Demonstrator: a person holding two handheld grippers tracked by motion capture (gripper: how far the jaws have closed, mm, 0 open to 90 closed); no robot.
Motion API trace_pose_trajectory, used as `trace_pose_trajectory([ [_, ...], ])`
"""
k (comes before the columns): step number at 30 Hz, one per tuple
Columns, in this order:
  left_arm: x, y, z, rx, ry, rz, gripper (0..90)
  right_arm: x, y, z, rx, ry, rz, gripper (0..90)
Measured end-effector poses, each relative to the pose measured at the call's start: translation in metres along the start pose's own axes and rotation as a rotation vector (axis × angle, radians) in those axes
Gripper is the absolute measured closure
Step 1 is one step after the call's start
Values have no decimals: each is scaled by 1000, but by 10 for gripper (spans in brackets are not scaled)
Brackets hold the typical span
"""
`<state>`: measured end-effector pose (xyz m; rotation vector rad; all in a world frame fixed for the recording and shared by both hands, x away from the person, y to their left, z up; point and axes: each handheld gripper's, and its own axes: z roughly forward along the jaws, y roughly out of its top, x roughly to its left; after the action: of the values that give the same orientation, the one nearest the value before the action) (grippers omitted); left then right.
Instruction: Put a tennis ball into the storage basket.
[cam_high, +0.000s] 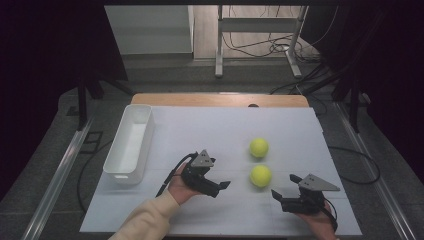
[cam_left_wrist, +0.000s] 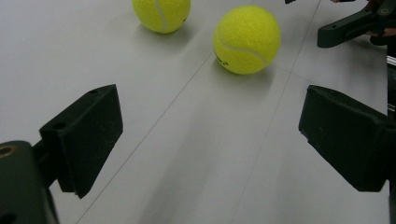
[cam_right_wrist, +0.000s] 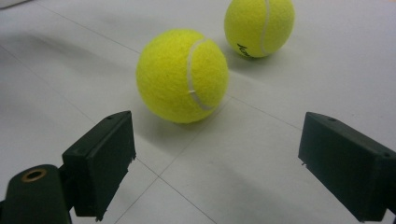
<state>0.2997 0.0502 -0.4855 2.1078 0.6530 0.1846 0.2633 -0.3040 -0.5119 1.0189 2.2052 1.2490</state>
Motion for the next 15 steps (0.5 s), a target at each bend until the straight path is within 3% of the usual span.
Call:
trace_pose_trajectory([
  [15, -2, 9, 13, 13, -22, 9, 72, 0, 0, -1, -5, 1, 0, 112],
])
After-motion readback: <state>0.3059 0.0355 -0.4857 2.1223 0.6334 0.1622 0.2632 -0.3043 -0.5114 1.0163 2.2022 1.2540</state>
